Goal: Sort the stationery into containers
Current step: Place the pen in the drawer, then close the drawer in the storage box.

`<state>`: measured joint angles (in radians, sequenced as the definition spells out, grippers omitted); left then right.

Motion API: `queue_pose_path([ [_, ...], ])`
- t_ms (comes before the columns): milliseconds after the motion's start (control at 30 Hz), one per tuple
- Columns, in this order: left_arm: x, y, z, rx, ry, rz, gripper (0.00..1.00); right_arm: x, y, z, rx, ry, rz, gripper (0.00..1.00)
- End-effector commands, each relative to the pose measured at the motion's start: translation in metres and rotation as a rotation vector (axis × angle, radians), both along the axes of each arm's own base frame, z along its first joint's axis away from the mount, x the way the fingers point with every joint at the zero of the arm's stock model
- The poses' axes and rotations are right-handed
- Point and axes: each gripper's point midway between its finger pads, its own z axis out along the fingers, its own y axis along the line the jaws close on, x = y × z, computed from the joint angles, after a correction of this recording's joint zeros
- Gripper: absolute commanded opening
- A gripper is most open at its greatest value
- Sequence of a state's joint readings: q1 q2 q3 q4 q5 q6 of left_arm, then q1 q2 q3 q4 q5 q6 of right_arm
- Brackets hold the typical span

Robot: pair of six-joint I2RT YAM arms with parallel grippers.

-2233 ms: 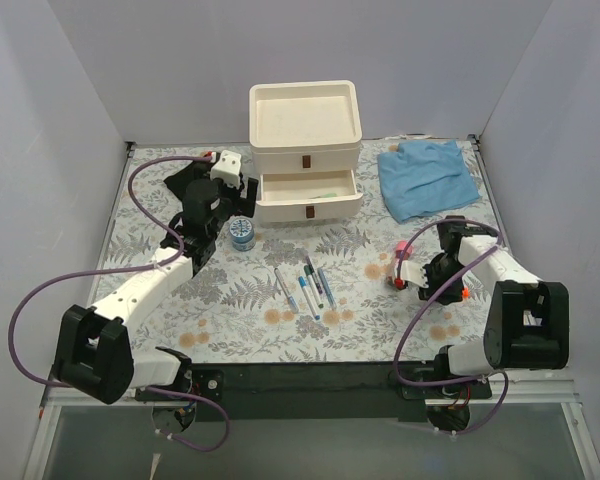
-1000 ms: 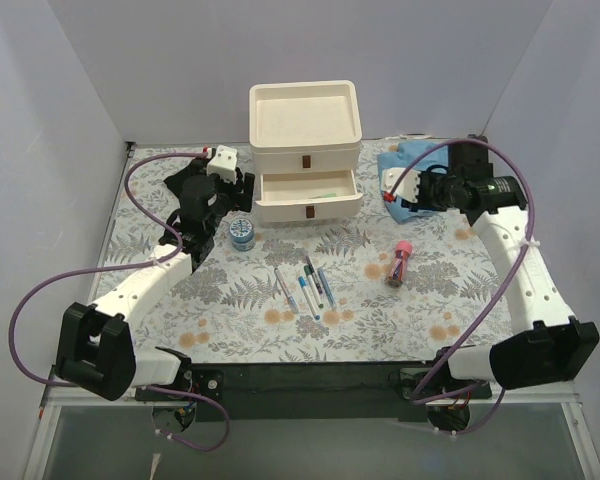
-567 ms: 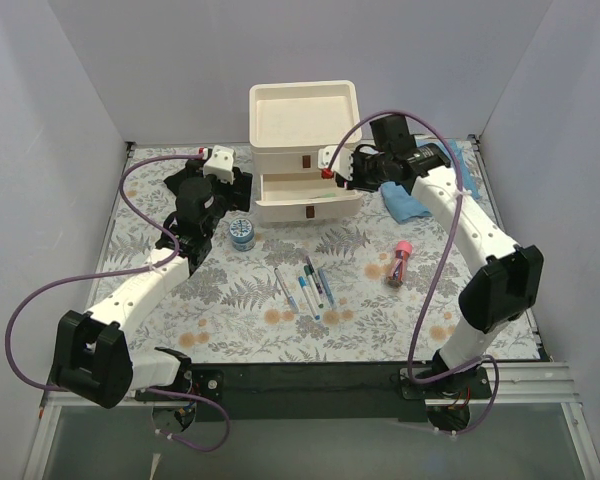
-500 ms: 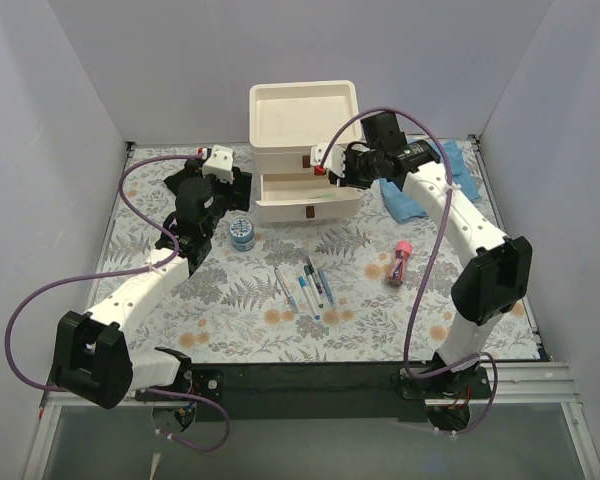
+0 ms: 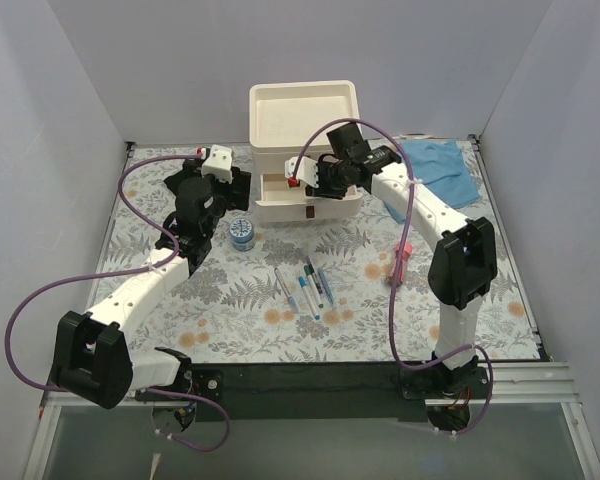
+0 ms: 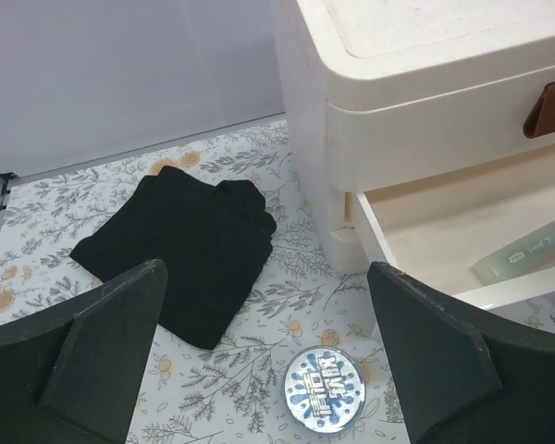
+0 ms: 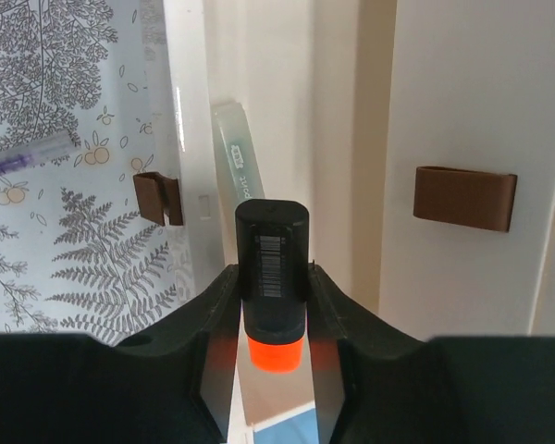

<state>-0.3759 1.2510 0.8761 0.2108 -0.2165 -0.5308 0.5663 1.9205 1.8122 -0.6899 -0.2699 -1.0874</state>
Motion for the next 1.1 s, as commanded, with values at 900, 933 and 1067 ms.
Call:
queue_pose_path([
  [900,0.056,-0.013,0.08,-0.051,-0.061,0.033,0.95,-0.101,-0.017,0.002,0.223,0.159,-0.105,0.01],
  [933,0.057,-0.014,0.075,-0.048,-0.042,0.03,0.96,-0.104,-0.017,0.0,0.23,0.167,-0.115,0.01],
  [1067,0.054,-0.013,0.067,-0.045,-0.031,0.026,0.96,-0.108,-0.015,0.001,0.28,0.148,-0.147,0.01],
])
